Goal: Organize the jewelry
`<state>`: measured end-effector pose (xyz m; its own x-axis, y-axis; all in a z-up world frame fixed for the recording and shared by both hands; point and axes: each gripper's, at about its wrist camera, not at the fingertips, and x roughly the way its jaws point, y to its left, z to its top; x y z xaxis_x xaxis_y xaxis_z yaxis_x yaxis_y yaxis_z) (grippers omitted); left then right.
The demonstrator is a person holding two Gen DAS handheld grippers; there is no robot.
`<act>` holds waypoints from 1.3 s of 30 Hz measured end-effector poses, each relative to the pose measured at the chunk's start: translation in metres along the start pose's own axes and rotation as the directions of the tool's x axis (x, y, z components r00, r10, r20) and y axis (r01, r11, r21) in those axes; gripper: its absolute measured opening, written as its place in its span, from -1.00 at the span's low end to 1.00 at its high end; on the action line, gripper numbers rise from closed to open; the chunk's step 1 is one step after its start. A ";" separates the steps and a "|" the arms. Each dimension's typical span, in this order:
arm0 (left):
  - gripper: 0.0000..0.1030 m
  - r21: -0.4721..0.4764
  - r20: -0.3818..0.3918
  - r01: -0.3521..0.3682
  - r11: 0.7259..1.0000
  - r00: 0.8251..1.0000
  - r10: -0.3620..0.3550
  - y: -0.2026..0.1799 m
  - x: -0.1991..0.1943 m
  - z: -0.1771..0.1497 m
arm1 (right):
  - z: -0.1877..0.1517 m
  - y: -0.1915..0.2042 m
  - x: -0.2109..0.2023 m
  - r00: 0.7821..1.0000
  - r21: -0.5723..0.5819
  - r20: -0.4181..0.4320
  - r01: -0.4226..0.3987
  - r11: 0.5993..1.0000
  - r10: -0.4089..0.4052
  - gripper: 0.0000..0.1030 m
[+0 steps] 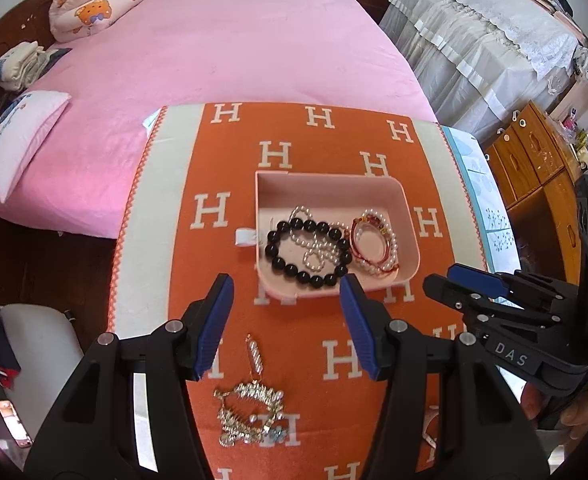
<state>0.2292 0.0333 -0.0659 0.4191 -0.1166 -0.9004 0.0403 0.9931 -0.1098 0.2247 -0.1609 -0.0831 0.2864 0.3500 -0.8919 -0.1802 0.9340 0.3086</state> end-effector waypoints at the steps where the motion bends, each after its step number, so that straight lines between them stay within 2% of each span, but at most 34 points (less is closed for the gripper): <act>1: 0.01 -0.004 -0.002 -0.003 1.000 1.000 0.003 0.003 -0.002 -0.004 | -0.004 0.001 -0.002 1.000 0.001 0.000 0.003 1.000 -0.003 -0.33; 5: 0.01 -0.019 -0.008 -0.016 1.000 1.000 0.015 0.016 -0.008 -0.019 | -0.021 0.002 -0.009 1.000 0.016 0.003 0.009 1.000 -0.009 -0.33; 12: 0.01 -0.032 0.026 -0.025 0.999 0.999 0.025 0.036 -0.025 -0.041 | -0.054 0.001 -0.027 1.000 0.039 0.030 0.005 0.999 -0.006 -0.33; 20: 0.01 -0.008 0.039 -0.019 1.000 0.999 0.020 0.047 -0.037 -0.072 | -0.094 0.006 -0.039 0.999 0.057 0.035 -0.011 0.998 0.009 -0.33; 29: 0.01 0.047 0.035 -0.010 0.999 0.999 0.008 0.043 -0.036 -0.116 | -0.140 0.030 -0.037 1.000 -0.023 0.022 0.016 1.000 -0.016 -0.33; 34: 0.01 0.059 0.013 0.001 0.998 1.000 -0.002 0.042 -0.028 -0.143 | -0.167 0.041 -0.026 1.000 -0.061 -0.014 -0.004 0.998 0.003 -0.31; 39: 0.01 0.071 -0.038 0.016 0.997 0.999 -0.013 0.042 -0.017 -0.178 | -0.202 0.055 -0.011 0.998 -0.117 -0.053 -0.044 0.992 0.038 -0.18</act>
<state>0.0624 0.0756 -0.1299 0.3834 -0.1301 -0.9144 0.1113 0.9893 -0.0941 0.0215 -0.1279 -0.1235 0.2286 0.3813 -0.8958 -0.3016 0.9026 0.3072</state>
